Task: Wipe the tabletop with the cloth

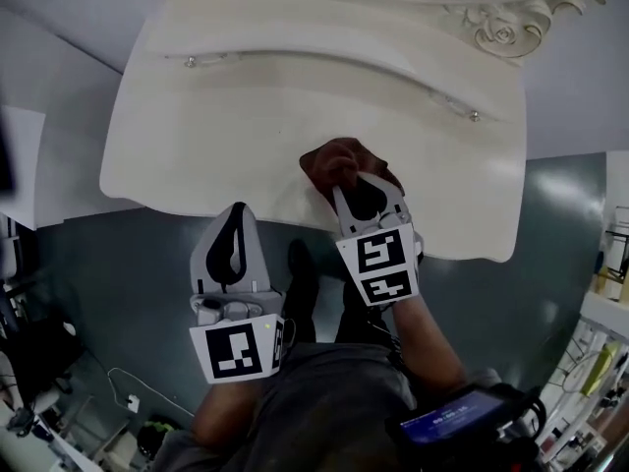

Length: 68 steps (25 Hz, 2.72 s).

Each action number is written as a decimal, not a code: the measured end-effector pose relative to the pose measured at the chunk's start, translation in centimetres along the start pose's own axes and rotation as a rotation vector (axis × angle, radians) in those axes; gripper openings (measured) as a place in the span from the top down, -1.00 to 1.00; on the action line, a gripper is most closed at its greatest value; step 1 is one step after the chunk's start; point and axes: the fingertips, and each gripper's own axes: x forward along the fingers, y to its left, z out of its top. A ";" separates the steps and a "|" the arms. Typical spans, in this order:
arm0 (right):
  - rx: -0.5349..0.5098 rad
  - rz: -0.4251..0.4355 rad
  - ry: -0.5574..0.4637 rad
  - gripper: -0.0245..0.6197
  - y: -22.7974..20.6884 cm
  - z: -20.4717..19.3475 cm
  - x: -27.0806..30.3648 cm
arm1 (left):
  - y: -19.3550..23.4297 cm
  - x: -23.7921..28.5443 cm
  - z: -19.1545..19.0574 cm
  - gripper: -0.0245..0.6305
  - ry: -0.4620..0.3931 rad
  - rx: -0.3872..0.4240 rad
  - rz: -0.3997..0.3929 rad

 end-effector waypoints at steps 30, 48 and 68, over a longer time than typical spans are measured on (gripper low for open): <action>0.055 -0.073 0.044 0.68 -3.2 -6.6 -1.2 | -6.6 2.8 -2.1 0.88 0.034 0.031 -0.147; 0.161 -0.169 0.044 0.68 -10.6 -11.6 -6.4 | -16.7 4.5 -1.3 0.88 0.034 0.095 -0.272; 0.290 -0.280 0.042 0.68 -20.6 -19.5 -14.3 | -32.8 6.3 -1.2 0.88 0.046 0.164 -0.474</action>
